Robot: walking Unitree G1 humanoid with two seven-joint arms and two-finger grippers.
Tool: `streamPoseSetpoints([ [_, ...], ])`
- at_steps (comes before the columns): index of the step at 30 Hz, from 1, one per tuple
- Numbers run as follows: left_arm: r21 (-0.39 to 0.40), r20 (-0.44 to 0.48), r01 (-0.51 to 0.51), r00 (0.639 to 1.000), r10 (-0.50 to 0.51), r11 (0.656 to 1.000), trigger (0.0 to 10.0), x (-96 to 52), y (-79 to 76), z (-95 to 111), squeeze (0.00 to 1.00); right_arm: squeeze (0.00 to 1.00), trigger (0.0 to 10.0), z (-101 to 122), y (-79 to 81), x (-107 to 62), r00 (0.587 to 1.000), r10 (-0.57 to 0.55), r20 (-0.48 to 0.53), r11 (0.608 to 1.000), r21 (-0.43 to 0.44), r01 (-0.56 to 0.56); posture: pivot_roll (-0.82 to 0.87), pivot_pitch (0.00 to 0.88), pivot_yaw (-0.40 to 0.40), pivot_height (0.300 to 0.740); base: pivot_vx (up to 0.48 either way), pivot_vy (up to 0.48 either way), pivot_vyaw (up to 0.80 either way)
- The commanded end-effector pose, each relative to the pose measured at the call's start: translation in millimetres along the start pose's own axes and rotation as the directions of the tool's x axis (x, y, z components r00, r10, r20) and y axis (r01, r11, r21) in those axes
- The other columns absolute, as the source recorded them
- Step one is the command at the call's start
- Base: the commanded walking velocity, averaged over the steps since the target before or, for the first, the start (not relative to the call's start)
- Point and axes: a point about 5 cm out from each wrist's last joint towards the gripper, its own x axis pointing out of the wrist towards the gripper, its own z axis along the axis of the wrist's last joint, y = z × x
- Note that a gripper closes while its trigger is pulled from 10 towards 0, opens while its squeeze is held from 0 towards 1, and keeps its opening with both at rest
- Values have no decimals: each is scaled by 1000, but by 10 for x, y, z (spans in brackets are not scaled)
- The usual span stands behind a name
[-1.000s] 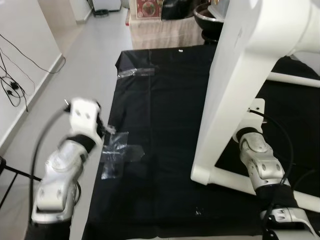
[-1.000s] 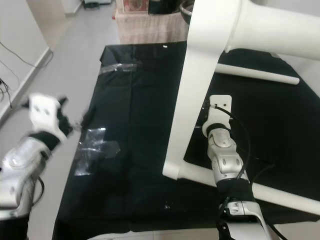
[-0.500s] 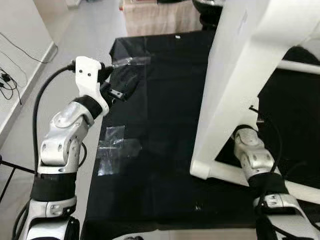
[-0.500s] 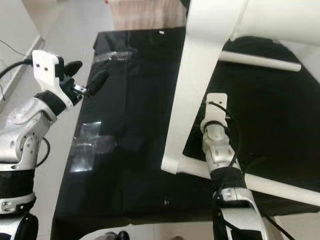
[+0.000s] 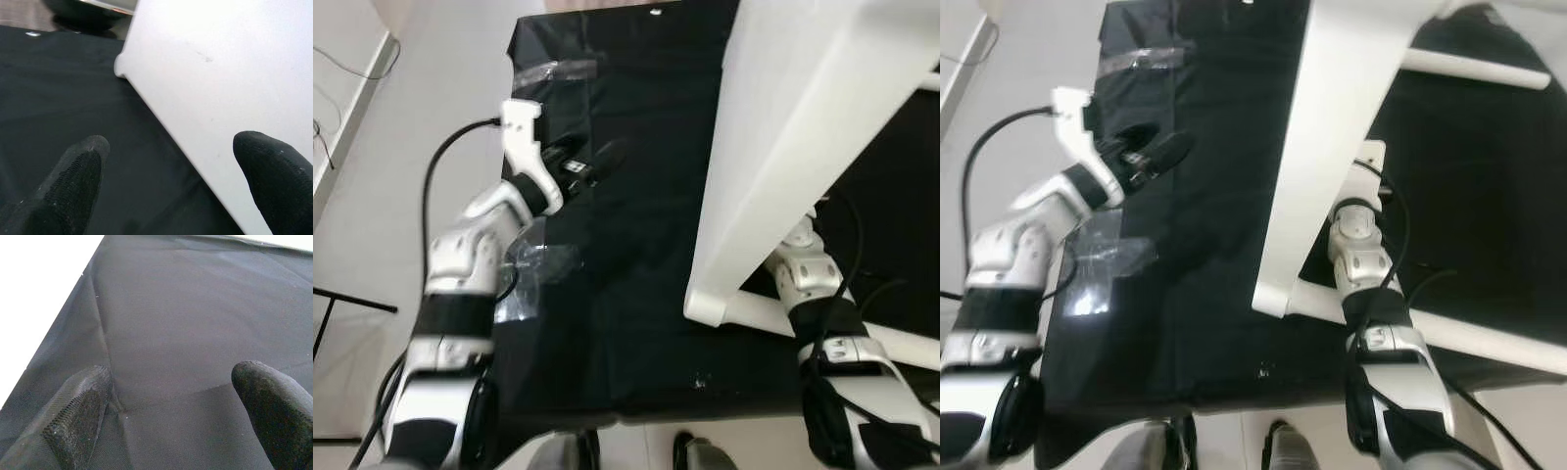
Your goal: Building children table
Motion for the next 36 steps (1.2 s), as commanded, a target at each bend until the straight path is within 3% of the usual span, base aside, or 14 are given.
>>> streamPoseSetpoints([
  [1, 8, -23, 6, 1000, -5, 1000, 10000, 83, 8, -90, 0, 0, 10000, -200, 22, -34, 997, -6, -79, 1000, -1, 5, -45, 398, 45, 740, 0, 0, 0],
  [3, 26, -27, 2, 1000, -1, 1000, 10000, 242, -4, -82, 0, 0, 10000, -145, 57, -35, 999, 0, -53, 1000, 11, 1, -50, 401, 49, 740, 0, 0, 0],
  [6, 70, -47, -13, 999, 16, 997, 10000, 356, -16, -94, 0, 0, 10000, -99, 87, -38, 999, 7, -34, 1000, 28, -6, -56, 404, 55, 740, 0, 0, 0],
  [15, 113, -98, -10, 995, 21, 993, 10000, 565, -121, -159, 0, 0, 10000, 8, 176, -54, 1000, 24, 12, 997, 77, -25, -63, 396, 76, 740, 0, 0, 0],
  [20, 137, -102, 26, 995, -12, 990, 10000, 675, -231, -183, 0, 0, 10000, 126, 303, -87, 994, 83, 74, 985, 143, -93, -66, 388, 86, 740, 0, 0, 0],
  [24, 151, -73, 56, 996, -46, 987, 10000, 742, -318, -115, 0, 0, 10000, 279, 543, -179, 963, 210, 171, 948, 207, -243, -65, 377, 89, 740, 0, 0, 0],
  [28, 155, -60, 63, 997, -54, 986, 10000, 762, -333, -84, 0, 0, 10000, 315, 629, -215, 949, 251, 190, 933, 213, -289, -65, 373, 90, 740, 0, 0, 0],
  [31, 175, -30, 80, 997, -76, 981, 10000, 779, -355, -28, 0, 0, 10000, 387, 807, -298, 914, 333, 231, 891, 239, -385, -56, 358, 89, 740, 0, 0, 0],
  [36, 203, 16, 101, 994, -106, 974, 10000, 763, -363, 45, 0, 0, 10000, 458, 952, -380, 873, 402, 277, 843, 260, -471, -44, 343, 86, 740, 0, 0, 0],
])
